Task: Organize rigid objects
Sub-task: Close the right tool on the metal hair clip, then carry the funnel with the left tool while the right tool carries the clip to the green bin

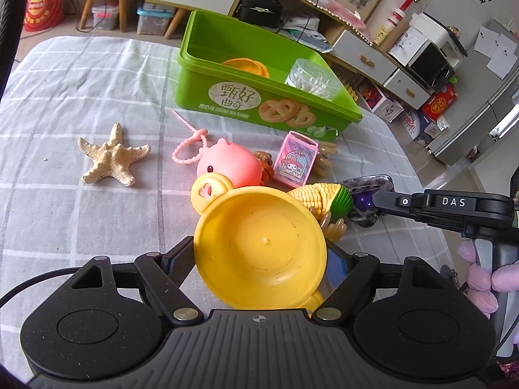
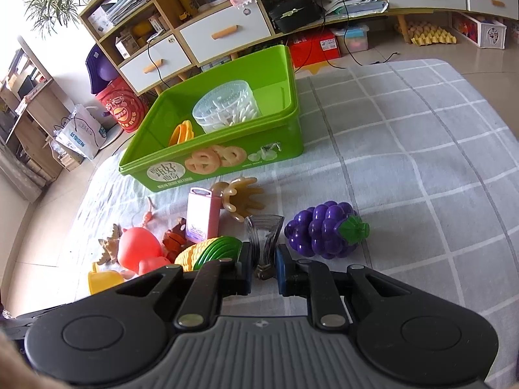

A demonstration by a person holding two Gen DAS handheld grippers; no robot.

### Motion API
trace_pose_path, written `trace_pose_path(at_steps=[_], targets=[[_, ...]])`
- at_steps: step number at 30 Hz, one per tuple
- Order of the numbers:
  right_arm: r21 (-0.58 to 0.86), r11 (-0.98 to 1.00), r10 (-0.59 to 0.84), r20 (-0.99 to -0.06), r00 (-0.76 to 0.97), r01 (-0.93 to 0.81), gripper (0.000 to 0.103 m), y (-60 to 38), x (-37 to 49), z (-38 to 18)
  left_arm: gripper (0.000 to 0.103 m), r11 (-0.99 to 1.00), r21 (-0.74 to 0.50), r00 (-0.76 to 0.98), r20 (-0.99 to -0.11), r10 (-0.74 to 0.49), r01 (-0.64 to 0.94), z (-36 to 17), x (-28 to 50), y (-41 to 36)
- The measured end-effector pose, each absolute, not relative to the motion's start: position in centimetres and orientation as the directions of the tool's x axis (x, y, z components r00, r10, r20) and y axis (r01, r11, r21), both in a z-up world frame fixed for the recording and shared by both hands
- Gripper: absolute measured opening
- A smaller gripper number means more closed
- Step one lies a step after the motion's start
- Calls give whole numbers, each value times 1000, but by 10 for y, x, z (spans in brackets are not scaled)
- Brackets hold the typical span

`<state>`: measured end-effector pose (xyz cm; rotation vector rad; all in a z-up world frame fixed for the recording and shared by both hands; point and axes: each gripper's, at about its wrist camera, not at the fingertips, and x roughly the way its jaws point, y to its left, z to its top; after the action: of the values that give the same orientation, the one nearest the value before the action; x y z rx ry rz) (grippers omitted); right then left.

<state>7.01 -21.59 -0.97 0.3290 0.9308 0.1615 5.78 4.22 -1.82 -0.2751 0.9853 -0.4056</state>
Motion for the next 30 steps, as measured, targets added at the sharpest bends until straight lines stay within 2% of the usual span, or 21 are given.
trace_pose_path(at_steps=[12, 30], targets=[[346, 938, 272, -763, 586, 15, 0, -218, 68, 3, 81, 903, -398, 462, -778, -426, 163, -11, 59, 44], [433, 901, 306, -692, 654, 36, 0, -228, 74, 38, 81, 889, -439, 529, -727, -437, 132, 23, 70, 46]])
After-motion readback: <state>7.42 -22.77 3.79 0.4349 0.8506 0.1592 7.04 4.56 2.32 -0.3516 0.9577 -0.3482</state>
